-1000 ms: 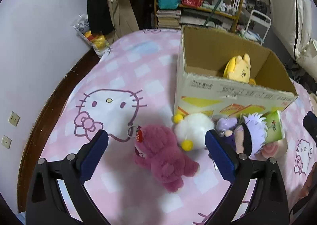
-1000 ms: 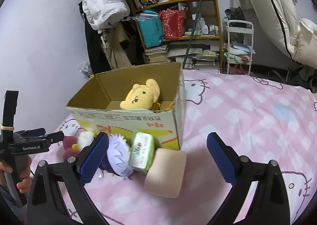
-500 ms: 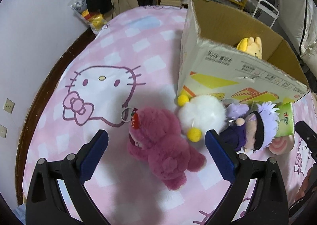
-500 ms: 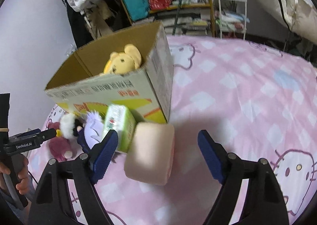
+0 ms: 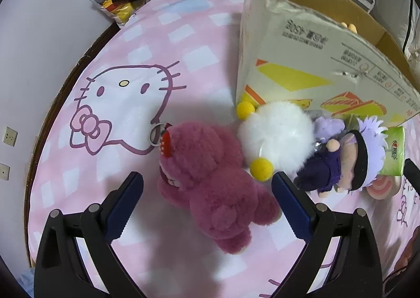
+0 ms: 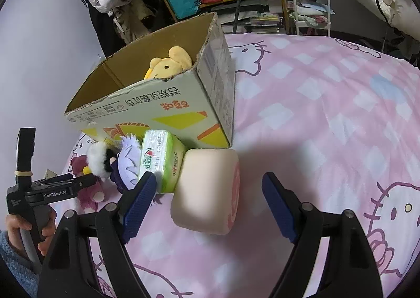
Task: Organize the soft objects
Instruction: 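Grasp the pink strawberry bear with the left tool while the right tool grasps the cream cushion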
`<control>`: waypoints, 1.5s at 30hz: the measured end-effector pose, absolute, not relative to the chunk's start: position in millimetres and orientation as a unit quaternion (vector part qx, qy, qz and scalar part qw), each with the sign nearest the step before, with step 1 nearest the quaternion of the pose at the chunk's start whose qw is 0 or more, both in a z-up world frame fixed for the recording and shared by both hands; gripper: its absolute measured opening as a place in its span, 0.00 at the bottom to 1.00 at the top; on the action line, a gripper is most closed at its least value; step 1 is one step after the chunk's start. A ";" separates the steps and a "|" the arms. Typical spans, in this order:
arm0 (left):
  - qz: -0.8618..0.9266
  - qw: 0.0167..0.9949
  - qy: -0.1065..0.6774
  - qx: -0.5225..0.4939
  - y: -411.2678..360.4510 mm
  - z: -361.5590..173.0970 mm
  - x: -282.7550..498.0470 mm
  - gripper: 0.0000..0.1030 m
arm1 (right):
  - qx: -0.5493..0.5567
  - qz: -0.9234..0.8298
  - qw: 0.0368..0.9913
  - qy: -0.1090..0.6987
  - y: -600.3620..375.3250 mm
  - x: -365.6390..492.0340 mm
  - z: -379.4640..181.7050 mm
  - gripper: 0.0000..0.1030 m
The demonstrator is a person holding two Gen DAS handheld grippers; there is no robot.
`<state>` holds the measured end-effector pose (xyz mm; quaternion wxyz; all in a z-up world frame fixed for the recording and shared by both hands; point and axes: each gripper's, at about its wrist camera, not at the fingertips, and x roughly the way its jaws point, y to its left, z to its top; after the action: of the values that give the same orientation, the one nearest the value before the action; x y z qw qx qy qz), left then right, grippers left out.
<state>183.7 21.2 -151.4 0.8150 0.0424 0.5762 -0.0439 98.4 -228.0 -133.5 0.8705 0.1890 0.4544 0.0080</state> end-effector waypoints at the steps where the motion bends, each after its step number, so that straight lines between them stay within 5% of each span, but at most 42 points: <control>1: -0.043 0.814 0.578 0.046 20.7 -152.4 183.5 0.94 | 0.190 0.009 0.870 0.455 -228.5 97.6 -133.5 0.84; 31: -0.035 0.800 0.597 0.054 13.9 -176.7 195.3 0.92 | 0.188 0.023 0.857 0.480 -221.1 96.1 -147.7 0.84; 45: -0.038 0.798 0.599 0.047 16.5 -173.7 193.9 0.83 | 0.181 0.010 0.847 0.499 -224.0 103.4 -159.5 0.84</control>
<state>193.9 16.5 -173.7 0.7982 0.0473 0.5993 -0.0379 103.4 -224.0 -159.5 0.8475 0.1805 0.4991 0.0097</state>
